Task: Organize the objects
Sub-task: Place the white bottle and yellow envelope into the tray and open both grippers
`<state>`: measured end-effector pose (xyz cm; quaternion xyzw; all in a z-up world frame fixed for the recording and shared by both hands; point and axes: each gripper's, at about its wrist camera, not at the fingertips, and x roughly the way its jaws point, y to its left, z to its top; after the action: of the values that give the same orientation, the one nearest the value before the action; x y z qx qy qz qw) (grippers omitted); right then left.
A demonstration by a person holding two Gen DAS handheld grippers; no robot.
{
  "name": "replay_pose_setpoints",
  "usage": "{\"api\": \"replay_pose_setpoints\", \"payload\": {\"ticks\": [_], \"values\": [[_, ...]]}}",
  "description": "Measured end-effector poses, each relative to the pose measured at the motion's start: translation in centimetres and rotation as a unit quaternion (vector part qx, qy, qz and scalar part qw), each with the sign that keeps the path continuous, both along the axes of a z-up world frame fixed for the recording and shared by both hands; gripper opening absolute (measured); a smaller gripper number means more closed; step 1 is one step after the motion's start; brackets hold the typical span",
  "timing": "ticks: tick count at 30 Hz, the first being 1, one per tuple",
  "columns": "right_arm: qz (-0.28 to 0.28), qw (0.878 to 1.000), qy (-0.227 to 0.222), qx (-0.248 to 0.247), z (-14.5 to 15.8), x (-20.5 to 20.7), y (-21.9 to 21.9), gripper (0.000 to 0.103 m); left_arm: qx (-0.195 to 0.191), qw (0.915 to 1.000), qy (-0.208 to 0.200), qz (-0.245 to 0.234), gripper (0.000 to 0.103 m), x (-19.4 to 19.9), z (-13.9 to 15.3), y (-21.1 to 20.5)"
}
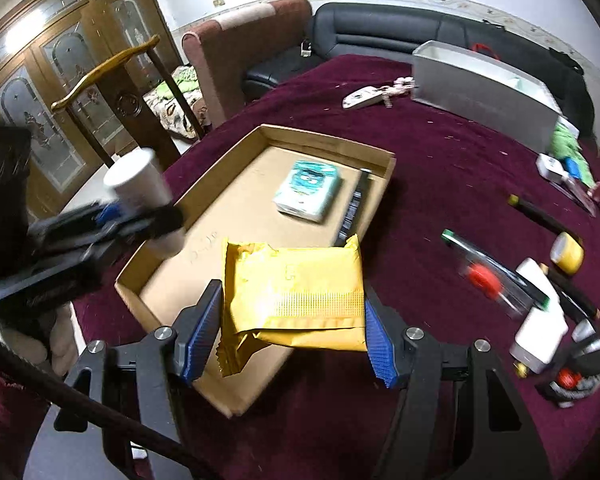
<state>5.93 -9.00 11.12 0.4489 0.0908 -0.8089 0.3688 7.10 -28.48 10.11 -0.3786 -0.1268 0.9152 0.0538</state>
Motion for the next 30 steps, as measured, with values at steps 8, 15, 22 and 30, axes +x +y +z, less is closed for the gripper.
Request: {"api": "replay_pose_setpoints", "payload": {"ticks": [8, 15, 22, 30], "values": [[0.005, 1.0, -0.021, 0.021, -2.9, -2.5, -5.4, 0.064, 0.033, 0.9955, -0.08, 0.038, 0.033, -8.7, -4.8, -4.2], [0.005, 0.998, -0.046, 0.039, -5.8, -4.2, -8.0, 0.065, 0.029, 0.9943, -0.095, 0.039, 0.033, -11.8, -6.9, -4.3], [0.002, 0.997, -0.051, 0.051, -7.6, -5.0, -9.2, 0.065, 0.042, 0.9938, -0.094, 0.04, 0.033, -13.1, -7.1, -4.9], [0.001, 0.998, -0.034, 0.053, -7.5, -4.9, -9.4, 0.071, 0.094, 0.9897, -0.097, 0.047, 0.041, -12.9, -6.7, -6.0]]}}
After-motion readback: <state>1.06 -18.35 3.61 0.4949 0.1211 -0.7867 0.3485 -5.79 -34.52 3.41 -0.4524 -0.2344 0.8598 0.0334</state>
